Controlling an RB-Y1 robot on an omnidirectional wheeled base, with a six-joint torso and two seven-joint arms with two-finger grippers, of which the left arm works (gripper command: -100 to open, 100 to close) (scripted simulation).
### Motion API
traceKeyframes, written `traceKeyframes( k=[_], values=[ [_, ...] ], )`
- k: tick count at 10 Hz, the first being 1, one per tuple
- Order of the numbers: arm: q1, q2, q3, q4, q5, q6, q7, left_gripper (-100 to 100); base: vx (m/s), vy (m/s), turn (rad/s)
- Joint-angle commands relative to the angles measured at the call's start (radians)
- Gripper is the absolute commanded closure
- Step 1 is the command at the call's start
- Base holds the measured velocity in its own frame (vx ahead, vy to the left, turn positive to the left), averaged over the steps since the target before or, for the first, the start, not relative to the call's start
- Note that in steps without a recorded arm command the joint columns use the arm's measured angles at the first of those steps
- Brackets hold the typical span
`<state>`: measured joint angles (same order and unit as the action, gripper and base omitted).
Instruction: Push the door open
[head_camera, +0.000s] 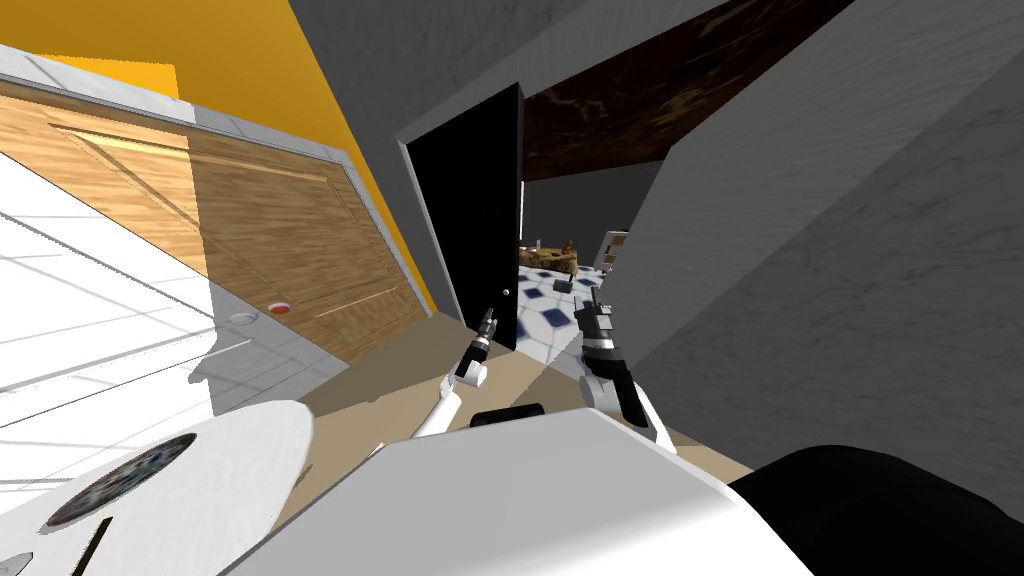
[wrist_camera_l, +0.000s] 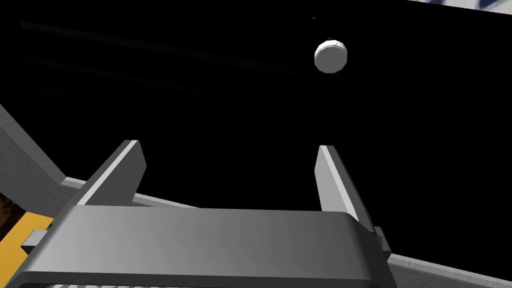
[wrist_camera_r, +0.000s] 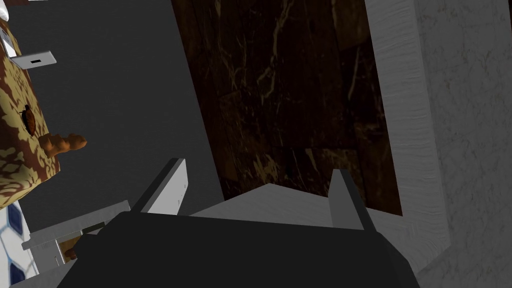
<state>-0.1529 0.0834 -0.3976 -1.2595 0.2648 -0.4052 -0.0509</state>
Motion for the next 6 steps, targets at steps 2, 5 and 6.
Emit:
traceKeyframes(
  k=[2,5,6],
  values=[
    [-0.030,-0.007,-0.020,0.051,0.007,0.002,-0.005,-100,0.096,0.069,-0.027],
    [-0.073,-0.016,-0.050,0.123,0.017,0.004,-0.011,-100,0.091,0.057,-0.040],
    [-0.083,-0.019,-0.057,0.141,0.019,0.004,-0.012,-100,0.120,0.083,-0.037]
  ],
)
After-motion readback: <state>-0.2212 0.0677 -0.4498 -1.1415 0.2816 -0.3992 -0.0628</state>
